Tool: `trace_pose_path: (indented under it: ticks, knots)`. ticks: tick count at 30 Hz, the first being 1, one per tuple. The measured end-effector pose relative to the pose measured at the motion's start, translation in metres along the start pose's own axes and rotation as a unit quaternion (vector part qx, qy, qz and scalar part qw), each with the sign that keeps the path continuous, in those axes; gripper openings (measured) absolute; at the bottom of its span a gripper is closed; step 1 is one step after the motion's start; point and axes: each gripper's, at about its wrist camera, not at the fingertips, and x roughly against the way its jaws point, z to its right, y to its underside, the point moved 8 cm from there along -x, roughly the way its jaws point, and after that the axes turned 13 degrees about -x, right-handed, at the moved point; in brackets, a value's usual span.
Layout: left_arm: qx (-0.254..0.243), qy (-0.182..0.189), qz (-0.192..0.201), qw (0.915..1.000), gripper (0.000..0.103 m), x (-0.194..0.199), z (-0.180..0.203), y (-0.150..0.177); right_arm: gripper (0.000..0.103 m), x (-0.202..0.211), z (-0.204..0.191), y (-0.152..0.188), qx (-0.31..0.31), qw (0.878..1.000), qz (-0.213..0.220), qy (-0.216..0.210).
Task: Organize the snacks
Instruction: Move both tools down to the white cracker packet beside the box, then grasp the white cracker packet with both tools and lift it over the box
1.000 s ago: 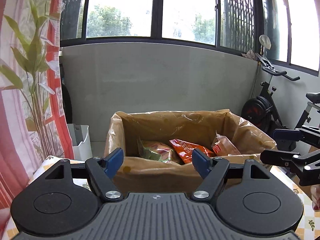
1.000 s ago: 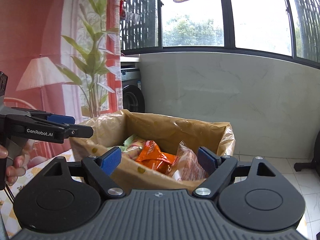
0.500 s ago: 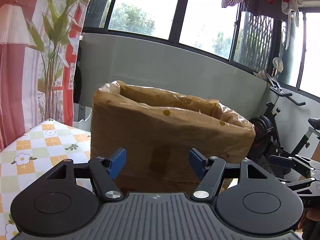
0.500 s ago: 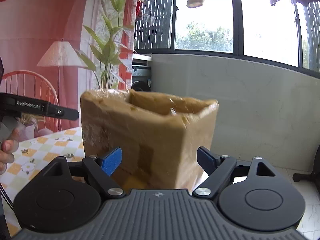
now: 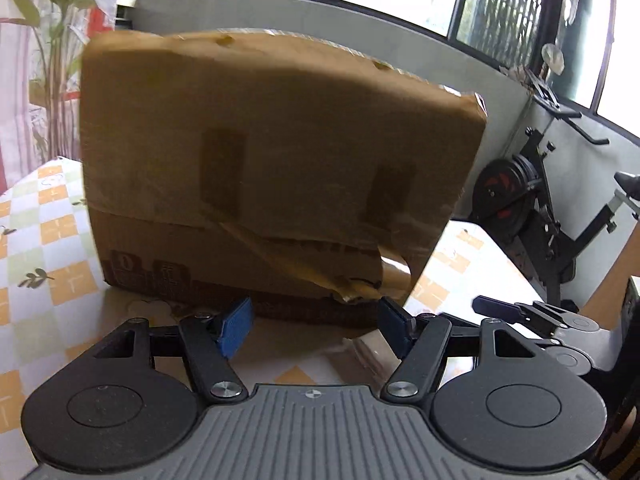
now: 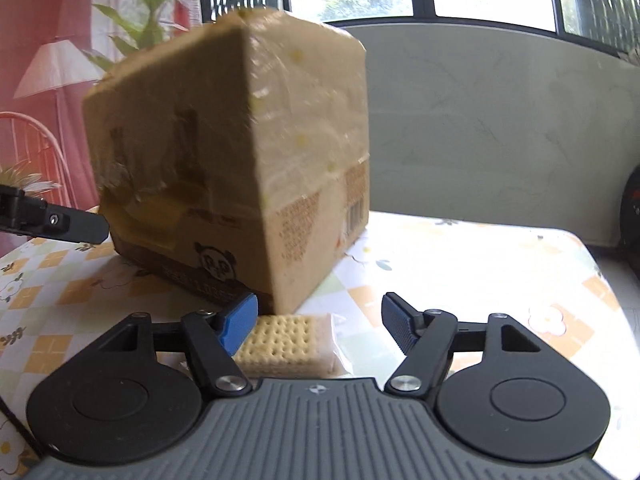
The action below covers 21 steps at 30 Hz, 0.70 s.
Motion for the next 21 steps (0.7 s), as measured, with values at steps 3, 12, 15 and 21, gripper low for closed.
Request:
trace_pose_path:
  ticks: [3, 12, 15, 21]
  knots:
    - [0.004, 0.014, -0.012, 0.9998, 0.068, -0.007, 0.009, 0.008, 0.061, -0.006, 0.004, 0.001, -0.002, 1.000, -0.012, 0.004]
    - [0.021, 0.052, -0.036, 0.9978, 0.064, -0.041, 0.032, 0.017, 0.044, -0.014, 0.013, 0.009, -0.033, 0.998, -0.043, -0.004]
    - [0.017, 0.056, -0.050, 0.9970, 0.057, -0.051, 0.039, 0.021, 0.044, -0.017, 0.011, 0.010, -0.027, 0.998, -0.050, -0.007]
    - [0.009, 0.070, -0.064, 0.9955, 0.050, -0.068, 0.054, 0.028, 0.043, -0.019, 0.016, 0.010, -0.051, 0.996, -0.062, -0.031]
